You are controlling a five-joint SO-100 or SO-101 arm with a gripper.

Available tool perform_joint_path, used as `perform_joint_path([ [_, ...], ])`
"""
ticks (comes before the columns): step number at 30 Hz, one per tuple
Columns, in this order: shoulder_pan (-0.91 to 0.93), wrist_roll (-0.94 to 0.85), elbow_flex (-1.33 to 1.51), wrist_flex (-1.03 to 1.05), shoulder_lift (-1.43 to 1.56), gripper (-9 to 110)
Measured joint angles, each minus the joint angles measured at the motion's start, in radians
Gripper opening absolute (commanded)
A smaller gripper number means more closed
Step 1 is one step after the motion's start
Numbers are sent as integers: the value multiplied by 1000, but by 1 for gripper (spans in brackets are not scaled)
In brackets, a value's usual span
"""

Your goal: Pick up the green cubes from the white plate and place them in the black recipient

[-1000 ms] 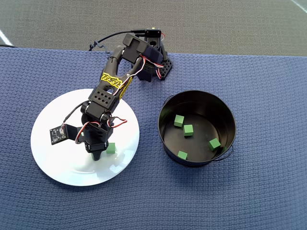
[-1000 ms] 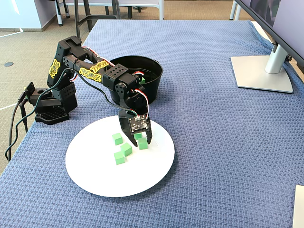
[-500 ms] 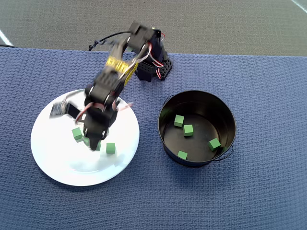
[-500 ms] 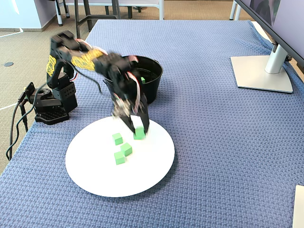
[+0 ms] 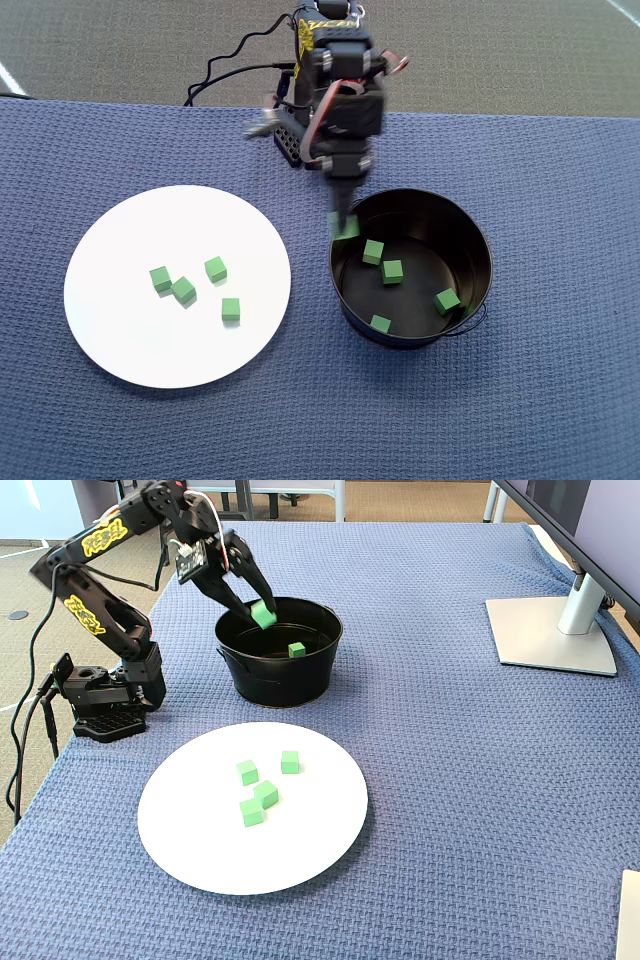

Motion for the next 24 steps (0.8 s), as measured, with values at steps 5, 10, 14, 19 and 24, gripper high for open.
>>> perform_joint_path([
  [5,-196,78,66,-9,-38,0],
  [10,-242,91,94,-40,-87,28],
  [14,-244,71,103,-43,-87,34],
  [19,-230,29,114,-43,-58,11],
  [24,-9,83,23,-57,-54,8],
])
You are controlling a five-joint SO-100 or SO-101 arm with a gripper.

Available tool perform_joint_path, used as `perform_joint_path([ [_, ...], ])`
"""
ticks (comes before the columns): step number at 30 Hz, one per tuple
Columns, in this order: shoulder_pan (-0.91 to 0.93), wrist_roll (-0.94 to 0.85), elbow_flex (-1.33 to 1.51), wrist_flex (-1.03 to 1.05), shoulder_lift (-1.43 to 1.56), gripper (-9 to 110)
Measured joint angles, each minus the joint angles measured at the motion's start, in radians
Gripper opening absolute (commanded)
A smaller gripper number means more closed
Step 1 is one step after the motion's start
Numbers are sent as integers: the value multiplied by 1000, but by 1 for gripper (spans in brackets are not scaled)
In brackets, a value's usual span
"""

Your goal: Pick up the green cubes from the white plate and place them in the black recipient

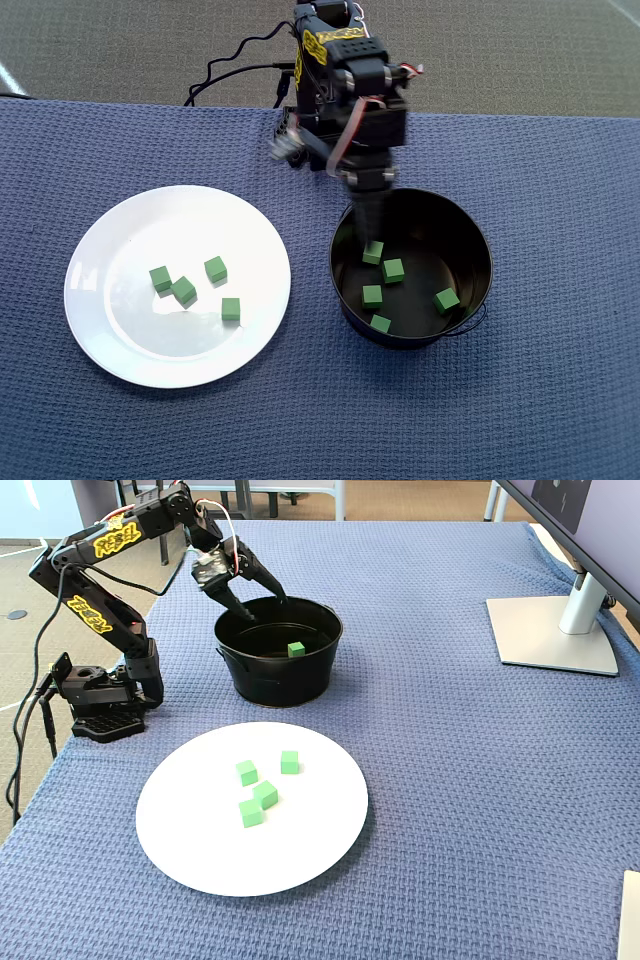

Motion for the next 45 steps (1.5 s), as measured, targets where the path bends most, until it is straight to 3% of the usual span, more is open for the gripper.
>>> perform_joint_path([
  [2,112,14,-60,-2,-38,2],
  [6,310,-21,-138,-6,-204,9],
  [10,483,-190,-156,-81,-430,13],
  [17,592,-376,-215,-186,-736,20],
  [23,607,-423,-253,-218,-841,32],
  [28,614,-445,-262,-225,-888,36],
  [45,522,-413,-284,-279,-1000,25],
])
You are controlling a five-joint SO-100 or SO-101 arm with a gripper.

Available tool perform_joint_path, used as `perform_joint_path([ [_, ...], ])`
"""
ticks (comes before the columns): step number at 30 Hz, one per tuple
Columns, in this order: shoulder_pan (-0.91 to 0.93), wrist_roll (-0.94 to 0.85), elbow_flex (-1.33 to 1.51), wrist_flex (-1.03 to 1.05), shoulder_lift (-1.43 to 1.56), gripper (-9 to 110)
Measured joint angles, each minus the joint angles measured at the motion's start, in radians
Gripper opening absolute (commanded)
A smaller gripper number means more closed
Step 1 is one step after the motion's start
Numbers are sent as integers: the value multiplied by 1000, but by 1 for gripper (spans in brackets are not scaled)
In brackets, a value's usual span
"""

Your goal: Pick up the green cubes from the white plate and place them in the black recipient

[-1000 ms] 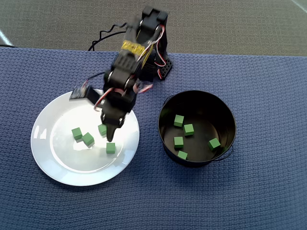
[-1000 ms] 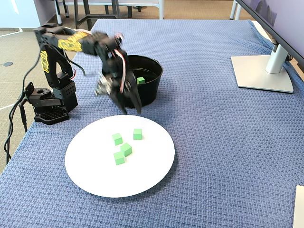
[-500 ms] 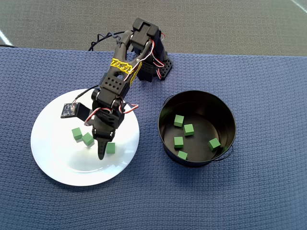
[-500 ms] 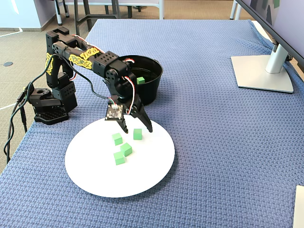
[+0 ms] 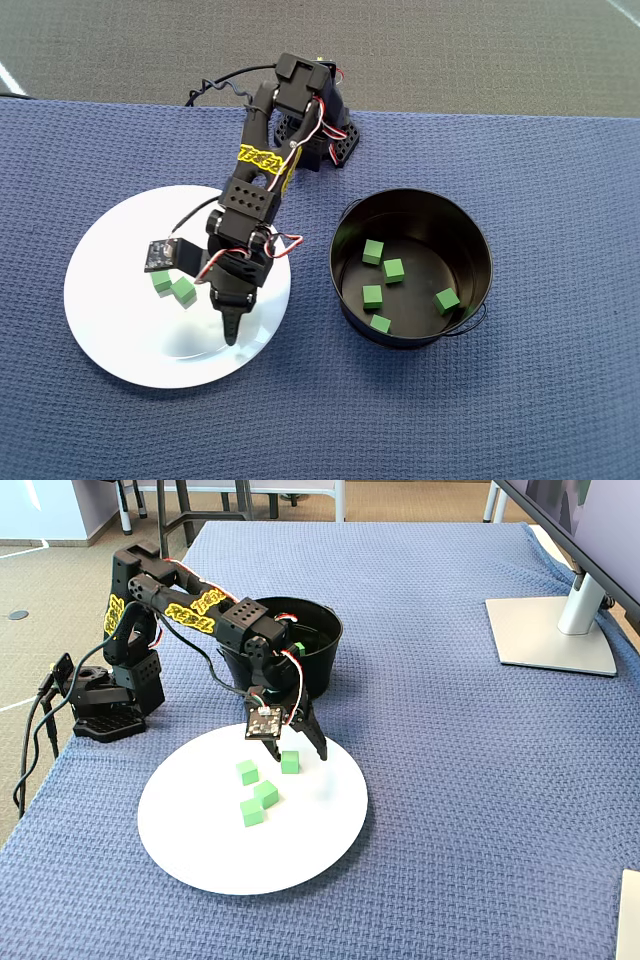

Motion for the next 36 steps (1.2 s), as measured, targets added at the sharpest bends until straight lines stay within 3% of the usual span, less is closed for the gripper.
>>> perform_joint_path([
  [5,-11,6,9,-5,0,22],
  [8,-9,18,11,-23,0,1],
  [20,21,97,38,-51,32,0],
  [27,44,186,110,48,331,0],
  [31,-52,225,189,143,566,0],
  [36,-305,313,275,236,818,0],
])
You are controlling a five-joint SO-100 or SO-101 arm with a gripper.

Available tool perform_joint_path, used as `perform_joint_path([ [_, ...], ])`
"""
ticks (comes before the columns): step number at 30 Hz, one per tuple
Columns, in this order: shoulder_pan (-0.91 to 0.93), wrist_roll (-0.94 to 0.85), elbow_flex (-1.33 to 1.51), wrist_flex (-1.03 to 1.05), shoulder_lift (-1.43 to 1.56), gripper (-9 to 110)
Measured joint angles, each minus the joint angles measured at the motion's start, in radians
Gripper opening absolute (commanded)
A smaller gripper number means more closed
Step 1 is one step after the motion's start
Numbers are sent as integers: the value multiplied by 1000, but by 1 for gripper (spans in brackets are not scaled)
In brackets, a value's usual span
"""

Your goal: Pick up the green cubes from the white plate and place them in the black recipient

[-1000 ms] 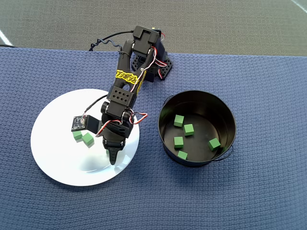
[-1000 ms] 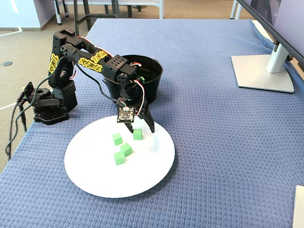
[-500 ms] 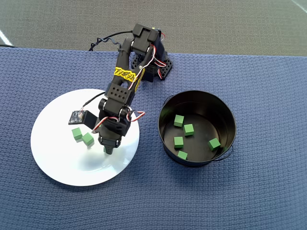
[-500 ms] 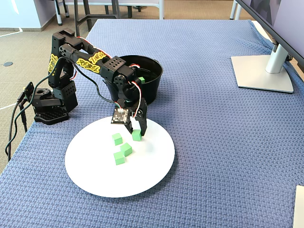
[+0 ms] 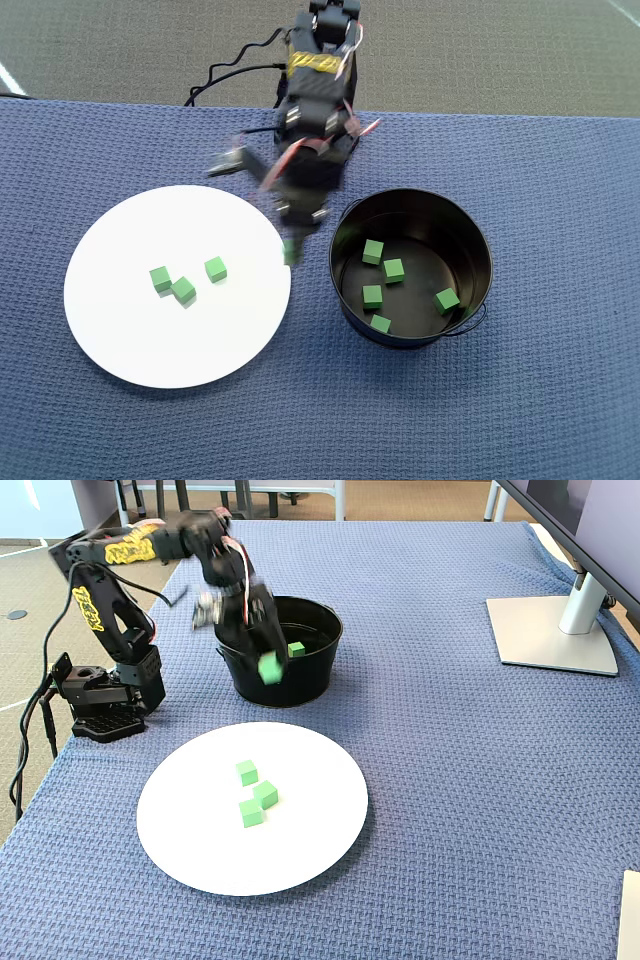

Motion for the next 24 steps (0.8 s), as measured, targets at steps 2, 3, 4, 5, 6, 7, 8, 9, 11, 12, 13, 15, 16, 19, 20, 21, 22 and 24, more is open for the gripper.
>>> perform_joint_path([
  [2,-115,35,21,14,60,0],
  [3,-166,51,31,14,78,0],
  [4,-216,66,32,15,84,0],
  [5,-256,83,35,14,86,0],
  [6,-301,97,38,9,86,0],
  [7,-334,112,38,2,78,0],
  [8,-362,124,38,-8,64,0],
  [9,-382,135,38,-18,46,0],
  [11,-402,147,55,-46,8,0],
  [12,-408,147,69,-63,-5,4],
  [13,-411,147,81,-80,-17,16],
  [15,-411,147,97,-98,-21,30],
  [16,-408,147,97,-100,-21,32],
  [19,-410,140,97,-95,-21,33],
  [20,-414,135,97,-89,-20,33],
  [21,-416,130,97,-83,-14,32],
  [22,-413,124,97,-77,-6,32],
  [24,-377,117,87,-60,14,28],
])
